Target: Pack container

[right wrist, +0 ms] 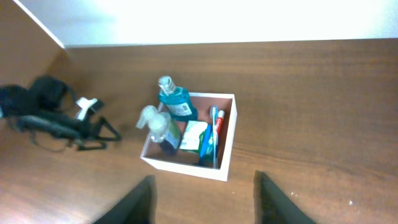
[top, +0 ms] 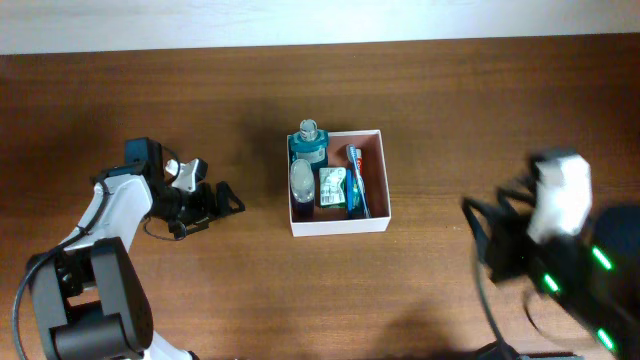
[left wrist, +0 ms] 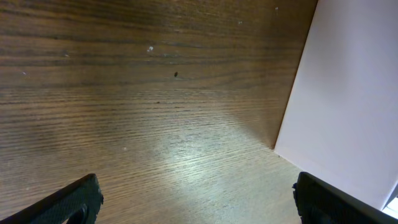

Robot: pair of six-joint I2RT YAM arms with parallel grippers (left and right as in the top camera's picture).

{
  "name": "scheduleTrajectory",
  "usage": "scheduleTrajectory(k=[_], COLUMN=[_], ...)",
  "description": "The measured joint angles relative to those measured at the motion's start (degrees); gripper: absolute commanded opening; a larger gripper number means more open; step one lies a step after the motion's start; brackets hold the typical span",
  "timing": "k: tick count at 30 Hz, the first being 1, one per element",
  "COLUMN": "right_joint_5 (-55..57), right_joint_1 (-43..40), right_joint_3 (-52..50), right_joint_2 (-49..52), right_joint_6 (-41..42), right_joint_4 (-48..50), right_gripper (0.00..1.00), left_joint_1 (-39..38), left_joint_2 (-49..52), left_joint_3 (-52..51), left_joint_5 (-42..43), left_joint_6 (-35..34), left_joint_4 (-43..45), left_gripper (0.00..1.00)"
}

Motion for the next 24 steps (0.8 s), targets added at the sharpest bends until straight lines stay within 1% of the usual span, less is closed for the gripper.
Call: scheduleTrajectory(k=[6,9,14,17,20,24], right_joint_5=[0.0,0.0,0.7,0.9,1.1,1.1], right_joint_1=[0.0,0.0,0.0,0.0,0.0,-0.1], right_joint_3=[0.2,0.2,0.2,0.2,0.2,0.0], right_joint_2=[-10.4,-12.9,-14.7,-14.7,-14.7,-14.7], right_joint_6=[-0.2,-0.2,-0.5,-0.6,-0.9,-1.0], right_joint_4=[-8.2,-12.1,-20.1,-22.9,-24.2,-23.1], right_gripper=[0.98,0.98,0.98,0.99,0.98,0.99], left_joint_1=[0.0,0.0,0.0,0.0,0.0,0.0], left_joint_2=[0.0,0.0,0.0,0.0,0.0,0.0], left_joint_3=[0.0,0.0,0.0,0.0,0.0,0.0], left_joint_5=[0.0,0.0,0.0,0.0,0.0,0.0], left_joint_6=[0.0,0.0,0.0,0.0,0.0,0.0], left_joint_4=[0.0,0.0,0.0,0.0,0.0,0.0], left_gripper=[0.99,0.99,0.99,0.99,0.99,1.0])
